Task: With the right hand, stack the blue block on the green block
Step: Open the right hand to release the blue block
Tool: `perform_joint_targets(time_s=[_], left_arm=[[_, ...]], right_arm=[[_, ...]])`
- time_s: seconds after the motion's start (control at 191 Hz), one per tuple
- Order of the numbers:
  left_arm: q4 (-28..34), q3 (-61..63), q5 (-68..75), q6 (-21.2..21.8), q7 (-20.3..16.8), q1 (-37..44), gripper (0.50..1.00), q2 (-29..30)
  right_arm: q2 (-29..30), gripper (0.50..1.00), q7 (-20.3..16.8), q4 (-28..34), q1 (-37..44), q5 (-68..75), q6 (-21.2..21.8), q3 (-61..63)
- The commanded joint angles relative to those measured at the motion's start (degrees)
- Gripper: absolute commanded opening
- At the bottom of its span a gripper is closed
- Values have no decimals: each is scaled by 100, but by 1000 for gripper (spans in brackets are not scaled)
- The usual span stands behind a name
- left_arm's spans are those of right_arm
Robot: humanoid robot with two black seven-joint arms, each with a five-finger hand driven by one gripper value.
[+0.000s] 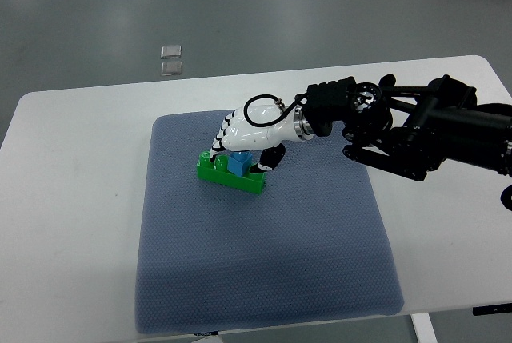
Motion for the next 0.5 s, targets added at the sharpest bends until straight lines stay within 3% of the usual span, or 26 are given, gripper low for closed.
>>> perform_joint_targets(time_s=[0.0, 0.492], left_arm=[[0, 0, 0, 0, 0, -1, 1000, 0], [0, 0, 0, 0, 0, -1, 1000, 0]], right_arm=[[-23, 840, -9, 7, 38, 1, 0, 8], [-146, 850, -9, 15, 152, 1, 9, 88]])
